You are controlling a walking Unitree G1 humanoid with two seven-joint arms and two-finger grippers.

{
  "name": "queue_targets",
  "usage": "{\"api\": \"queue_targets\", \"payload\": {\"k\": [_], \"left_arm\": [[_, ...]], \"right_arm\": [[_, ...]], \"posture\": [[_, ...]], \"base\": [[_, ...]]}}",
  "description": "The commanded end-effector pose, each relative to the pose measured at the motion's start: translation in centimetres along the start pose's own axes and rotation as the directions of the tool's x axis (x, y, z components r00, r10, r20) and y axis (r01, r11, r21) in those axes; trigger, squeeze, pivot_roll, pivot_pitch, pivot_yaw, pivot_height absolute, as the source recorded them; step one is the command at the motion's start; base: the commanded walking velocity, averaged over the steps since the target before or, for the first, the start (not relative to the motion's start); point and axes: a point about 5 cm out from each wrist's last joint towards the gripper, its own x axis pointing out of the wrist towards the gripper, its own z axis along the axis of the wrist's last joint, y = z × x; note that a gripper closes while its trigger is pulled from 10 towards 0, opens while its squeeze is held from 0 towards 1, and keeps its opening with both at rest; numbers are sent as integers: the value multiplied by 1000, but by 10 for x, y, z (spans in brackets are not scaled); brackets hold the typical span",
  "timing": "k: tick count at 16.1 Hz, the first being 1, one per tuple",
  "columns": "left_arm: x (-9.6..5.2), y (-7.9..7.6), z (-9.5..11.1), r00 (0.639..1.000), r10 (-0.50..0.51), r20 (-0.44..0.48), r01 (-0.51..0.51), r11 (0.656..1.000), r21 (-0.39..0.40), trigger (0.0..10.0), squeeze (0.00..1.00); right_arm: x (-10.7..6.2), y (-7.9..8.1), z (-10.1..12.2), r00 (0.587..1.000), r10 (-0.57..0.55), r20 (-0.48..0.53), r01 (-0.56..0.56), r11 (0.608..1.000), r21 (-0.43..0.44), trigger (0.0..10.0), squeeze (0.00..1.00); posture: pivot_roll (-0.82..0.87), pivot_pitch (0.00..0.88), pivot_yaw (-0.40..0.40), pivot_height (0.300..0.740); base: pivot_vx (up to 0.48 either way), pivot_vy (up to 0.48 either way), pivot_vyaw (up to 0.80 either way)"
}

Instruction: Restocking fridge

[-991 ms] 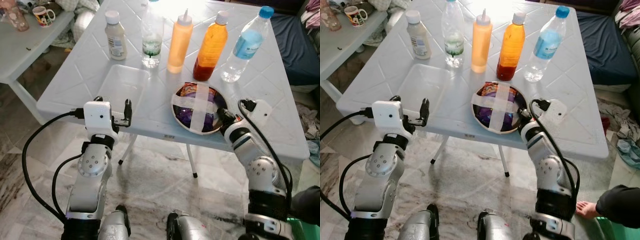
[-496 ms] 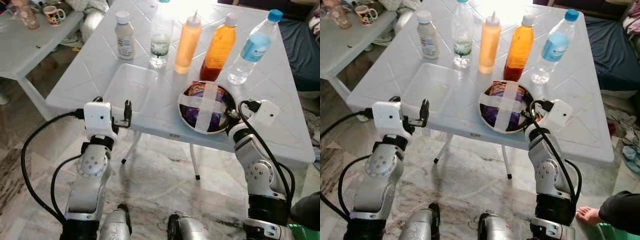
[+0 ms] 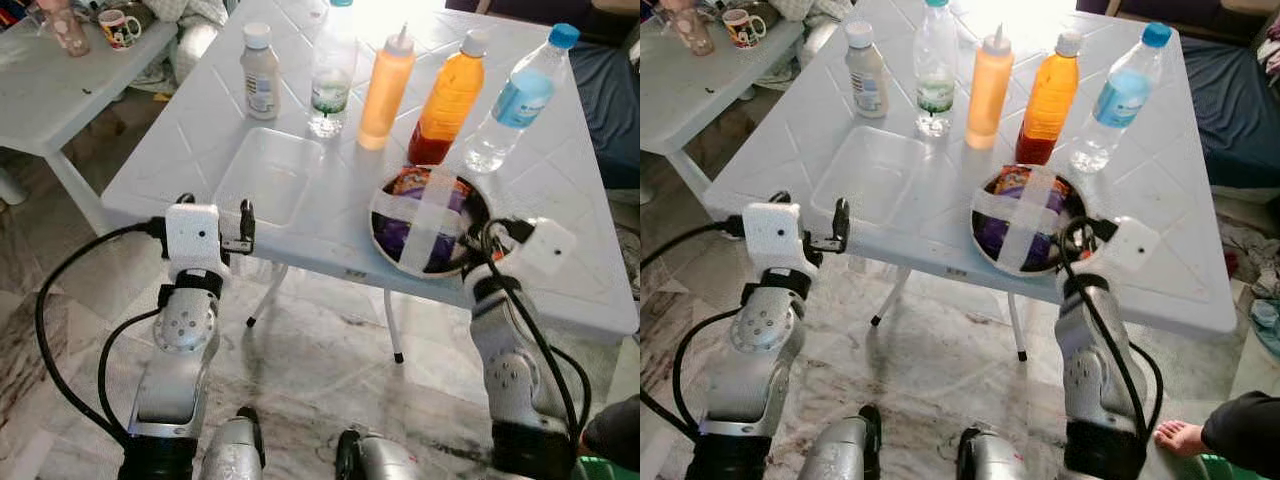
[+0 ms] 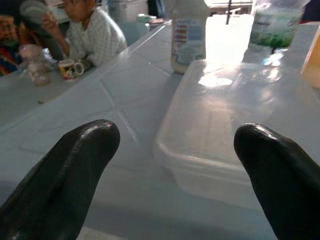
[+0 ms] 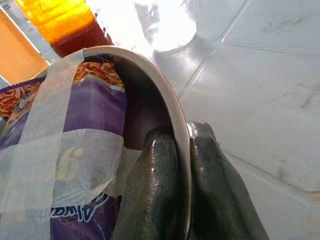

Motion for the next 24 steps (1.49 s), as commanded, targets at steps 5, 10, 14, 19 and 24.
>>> {"api": "queue_targets", "payload": {"k": [5, 10, 14, 19, 24], "left_arm": [[6, -2, -3, 1000, 6, -9, -6, 1000, -7, 10000, 0], [9, -6, 2, 1000, 0, 18, 0, 1000, -18, 10000, 0], [18, -4, 30, 992, 23, 123, -12, 996, -86, 10000, 0], [26, 11, 41, 985, 98, 142, -88, 994, -69, 10000, 0], [15, 22, 18, 983, 177, 44, -175, 984, -42, 10000, 0]], "right_arm": [[-29, -58, -36, 947, -279, -157, 275, 960, -51, 10000, 0], [-25, -44, -29, 973, -202, -112, 199, 979, -40, 10000, 0], [-18, -28, -18, 994, -98, -52, 96, 994, -44, 10000, 0], [-24, -20, -26, 993, -36, -115, 37, 999, 6, 10000, 0], [-59, -5, -37, 885, 339, -319, -322, 941, 106, 10000, 0]], "posture": [[44, 153, -34, 740], [46, 153, -32, 740], [50, 159, -38, 740], [52, 164, -37, 740], [51, 175, -54, 740]], "base": [[0, 0, 0], [0, 0, 610], [0, 0, 798], [0, 0, 798], [0, 0, 799]]}}
